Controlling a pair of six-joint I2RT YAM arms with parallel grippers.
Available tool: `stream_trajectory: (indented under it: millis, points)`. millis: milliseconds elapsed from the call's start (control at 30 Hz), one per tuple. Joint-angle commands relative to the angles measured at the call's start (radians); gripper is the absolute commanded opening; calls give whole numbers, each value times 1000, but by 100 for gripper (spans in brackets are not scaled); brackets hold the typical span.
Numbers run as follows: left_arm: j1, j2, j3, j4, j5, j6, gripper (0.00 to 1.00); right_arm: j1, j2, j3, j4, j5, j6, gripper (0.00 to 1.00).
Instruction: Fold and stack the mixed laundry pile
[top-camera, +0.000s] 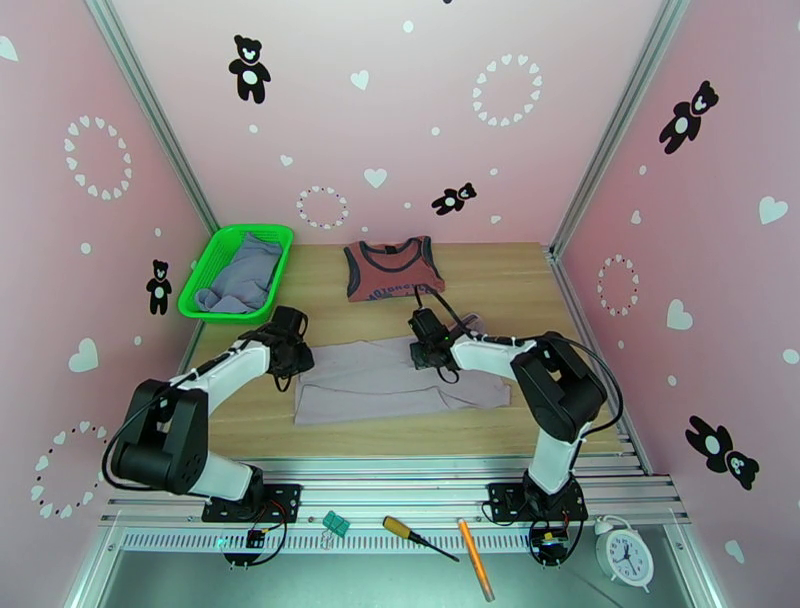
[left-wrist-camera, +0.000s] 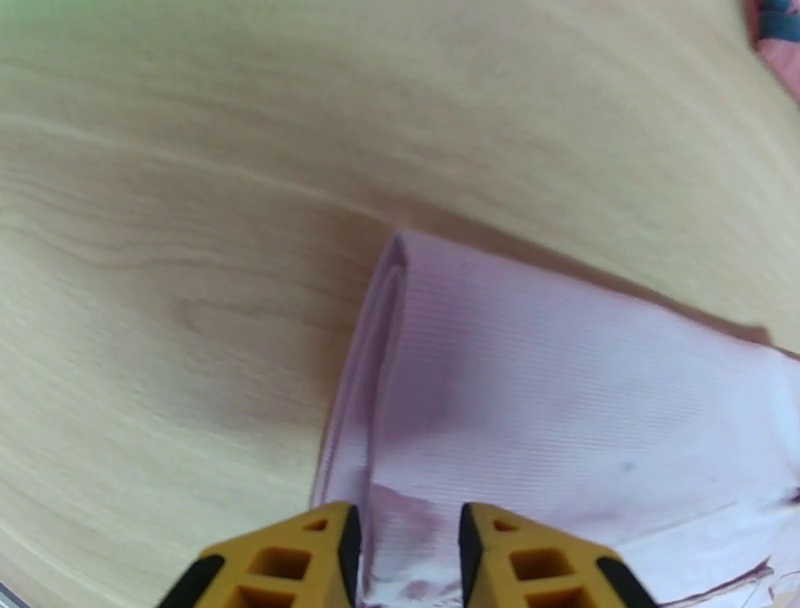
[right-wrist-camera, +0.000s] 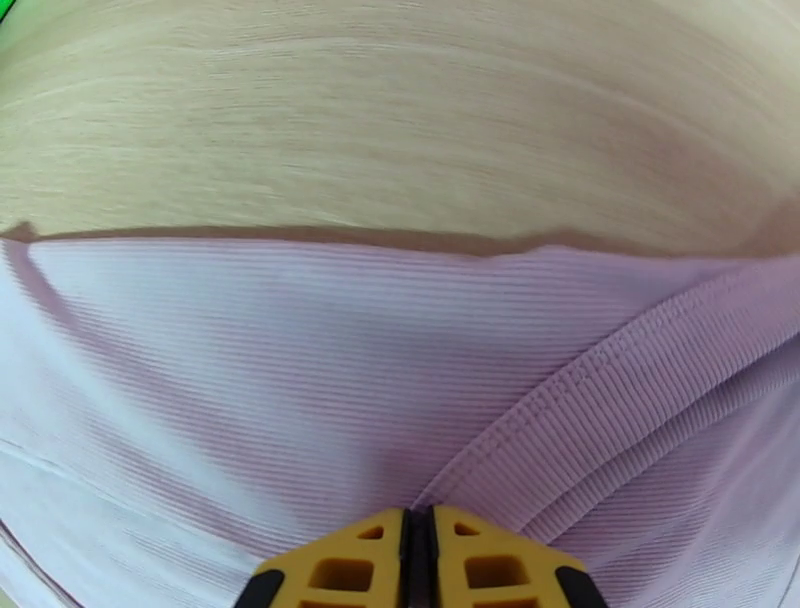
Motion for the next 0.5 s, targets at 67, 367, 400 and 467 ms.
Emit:
stream_trajectory:
  millis: [67,367,400,467]
  points:
    - [-6,-16,18,9,-21,-12,35,-8,-42,13,-142,46,18,20]
    - [-7,-343,122,-154,-124,29,78,-159,-261,69,-495,51,-54,46]
    - [-6,-358,127,-167,-123,35,79,-195,-259,61,-509,37,-70,46]
    - [-6,-375,125,-176,-113,39,79,-255,-234,51,-514,-3,-98,45]
